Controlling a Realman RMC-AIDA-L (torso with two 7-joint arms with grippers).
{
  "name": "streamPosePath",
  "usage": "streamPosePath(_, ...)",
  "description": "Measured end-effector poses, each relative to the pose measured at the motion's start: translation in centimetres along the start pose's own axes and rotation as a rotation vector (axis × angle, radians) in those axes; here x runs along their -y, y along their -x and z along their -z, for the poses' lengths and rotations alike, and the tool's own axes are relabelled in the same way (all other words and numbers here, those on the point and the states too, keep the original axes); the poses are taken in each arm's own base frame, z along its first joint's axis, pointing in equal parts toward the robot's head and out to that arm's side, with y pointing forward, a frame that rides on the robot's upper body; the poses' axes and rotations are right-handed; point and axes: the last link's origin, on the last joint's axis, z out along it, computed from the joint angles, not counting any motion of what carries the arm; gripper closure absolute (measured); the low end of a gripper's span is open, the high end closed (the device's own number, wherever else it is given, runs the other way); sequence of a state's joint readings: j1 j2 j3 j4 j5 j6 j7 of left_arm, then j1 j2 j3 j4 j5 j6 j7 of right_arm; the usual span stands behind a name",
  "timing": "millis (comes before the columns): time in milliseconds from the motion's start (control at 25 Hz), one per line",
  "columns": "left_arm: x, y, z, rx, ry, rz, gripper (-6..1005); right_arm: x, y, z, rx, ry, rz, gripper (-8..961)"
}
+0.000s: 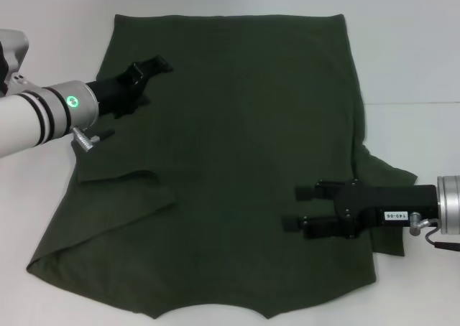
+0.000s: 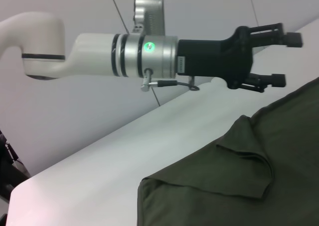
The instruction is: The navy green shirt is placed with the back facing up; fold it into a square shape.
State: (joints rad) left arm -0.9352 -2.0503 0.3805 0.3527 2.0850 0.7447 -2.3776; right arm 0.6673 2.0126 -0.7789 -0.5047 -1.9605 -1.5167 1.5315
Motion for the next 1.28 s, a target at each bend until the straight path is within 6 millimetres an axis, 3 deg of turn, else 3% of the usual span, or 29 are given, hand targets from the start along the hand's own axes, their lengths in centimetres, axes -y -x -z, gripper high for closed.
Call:
streamPosePath(120, 1.1, -0.4, 1.2, 0.004, 0.019, 0.044, 90, 0.0, -0.1, 0.0, -0.002, 0.000, -0.004, 42)
streamPosePath(360, 5.9, 0.4, 4.9, 0.006, 0.013, 0.184, 91, -0.1, -0.2, 0.0, -0.003, 0.001, -0.013, 41)
streamPosePath(640, 9.8, 0.9, 8.1, -0.040, -0.045, 0.214, 91, -0.1, -0.3, -0.1, -0.009, 0.002, -0.015, 41)
streamPosePath(1280, 10.7, 1.2, 6.7, -0.076, -0.165, 0.034, 92, -0.1, -0.4, -0.1, -0.016, 0.001, -0.016, 41)
